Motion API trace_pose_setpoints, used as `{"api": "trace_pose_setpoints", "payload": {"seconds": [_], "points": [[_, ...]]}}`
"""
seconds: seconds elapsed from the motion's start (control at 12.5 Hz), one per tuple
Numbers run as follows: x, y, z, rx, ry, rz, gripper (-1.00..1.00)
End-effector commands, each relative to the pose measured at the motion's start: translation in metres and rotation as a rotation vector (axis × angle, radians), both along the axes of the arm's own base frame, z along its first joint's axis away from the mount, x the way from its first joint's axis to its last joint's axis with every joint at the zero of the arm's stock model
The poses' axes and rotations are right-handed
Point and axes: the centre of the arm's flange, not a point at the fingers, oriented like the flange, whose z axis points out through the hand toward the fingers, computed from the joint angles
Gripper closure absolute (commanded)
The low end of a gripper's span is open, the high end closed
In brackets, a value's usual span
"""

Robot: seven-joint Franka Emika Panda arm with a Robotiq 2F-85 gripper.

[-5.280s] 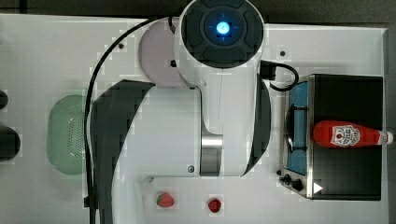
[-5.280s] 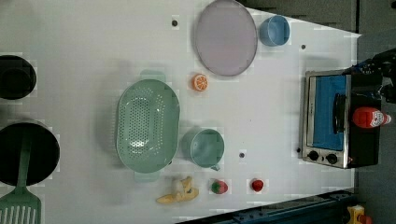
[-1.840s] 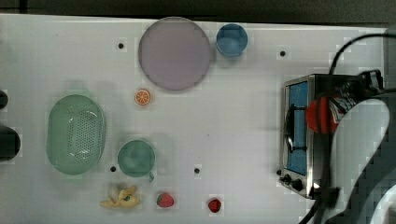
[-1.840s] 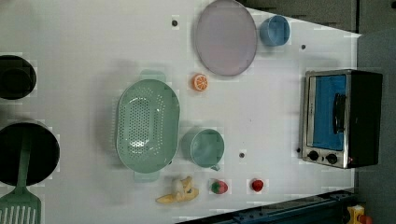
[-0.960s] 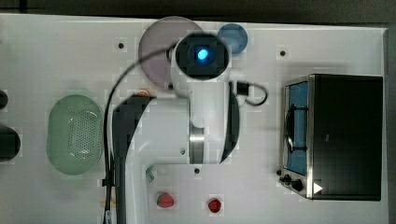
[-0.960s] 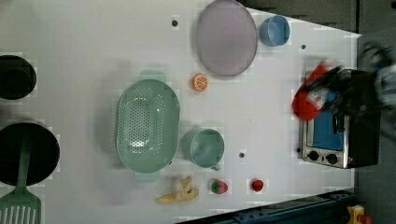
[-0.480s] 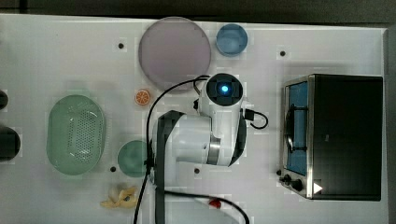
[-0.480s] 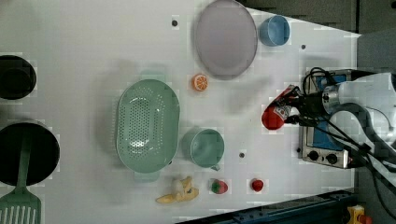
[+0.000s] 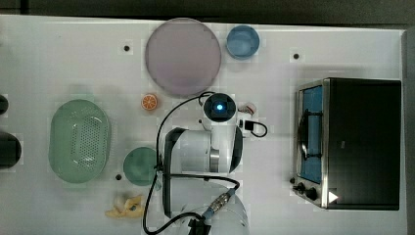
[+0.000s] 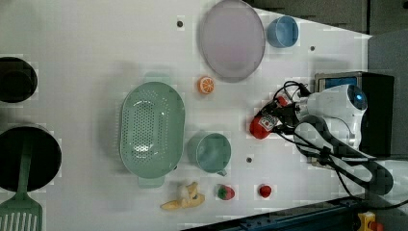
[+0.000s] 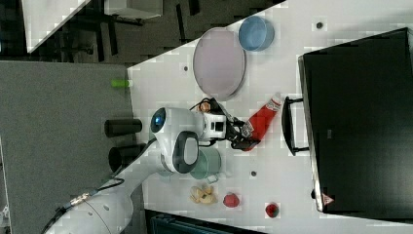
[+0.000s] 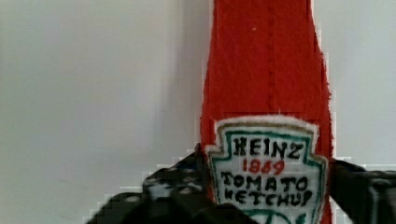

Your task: Pick Ketchup from oven and place it on table.

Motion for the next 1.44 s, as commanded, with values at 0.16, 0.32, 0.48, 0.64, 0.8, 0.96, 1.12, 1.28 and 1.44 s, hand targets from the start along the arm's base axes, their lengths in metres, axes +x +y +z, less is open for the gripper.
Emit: {"api": "trace_pose_setpoints", "payload": {"seconds": [0.16, 0.32, 0.48, 0.64, 0.8, 0.96, 1.12, 1.28, 1.44], "points": [[0.053, 0.001, 0.124, 0.022, -0.217, -0.082, -1.0], [0.064, 0.0, 0.18, 0.035, -0.262, -0.086, -1.0], [0.075, -0.002, 0.271, 0.053, -0.3, -0.086, -1.0], [0.082, -0.004, 0.357, 0.059, -0.318, -0.084, -1.0], [0.083, -0.005, 0.385, 0.057, -0.306, -0.083, -1.0], [0.08, -0.007, 0.408, 0.052, -0.279, -0.089, -1.0], [0.07, -0.01, 0.425, 0.043, -0.201, -0.093, -1.0], [0.061, -0.011, 0.428, 0.038, -0.126, -0.095, -1.0], [0.061, -0.011, 0.426, 0.038, -0.123, -0.095, -1.0]]}}
